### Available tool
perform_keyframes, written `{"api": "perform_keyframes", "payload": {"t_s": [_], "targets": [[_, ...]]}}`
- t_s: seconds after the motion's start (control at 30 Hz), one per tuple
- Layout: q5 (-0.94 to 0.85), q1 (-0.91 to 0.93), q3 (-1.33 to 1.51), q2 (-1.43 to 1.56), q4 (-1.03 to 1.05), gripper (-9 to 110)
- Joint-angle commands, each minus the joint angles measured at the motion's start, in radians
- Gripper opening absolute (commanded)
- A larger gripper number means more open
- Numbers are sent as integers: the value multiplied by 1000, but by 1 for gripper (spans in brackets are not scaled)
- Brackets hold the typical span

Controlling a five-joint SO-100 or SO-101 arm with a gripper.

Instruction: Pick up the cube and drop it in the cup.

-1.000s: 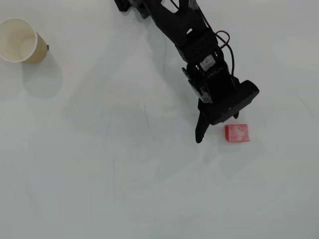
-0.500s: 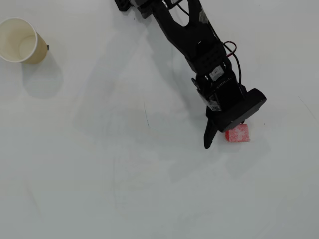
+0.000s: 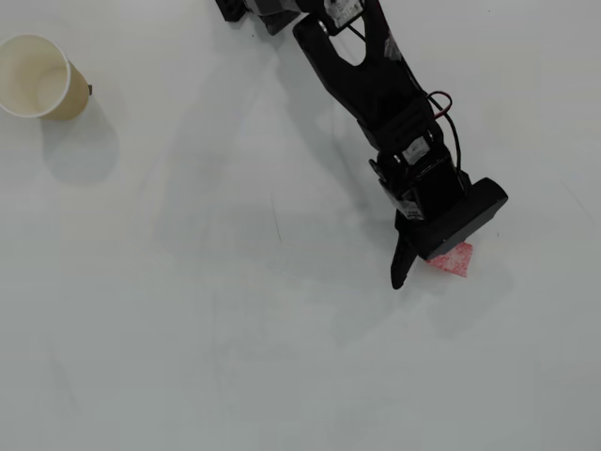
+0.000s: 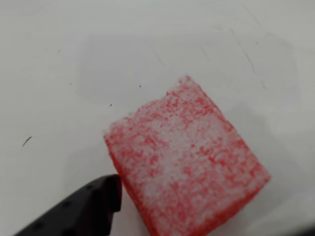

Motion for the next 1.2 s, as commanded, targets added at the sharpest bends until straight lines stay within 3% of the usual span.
{"api": "perform_keyframes", "payload": {"t_s": [0.0,0.4,0.9,1.17], "targets": [[5,-2,-166,28,-35,50],[5,3,-322,-84,-6,50],[5,28,-308,-77,18,49],[5,28,-299,-64,89,30]]}}
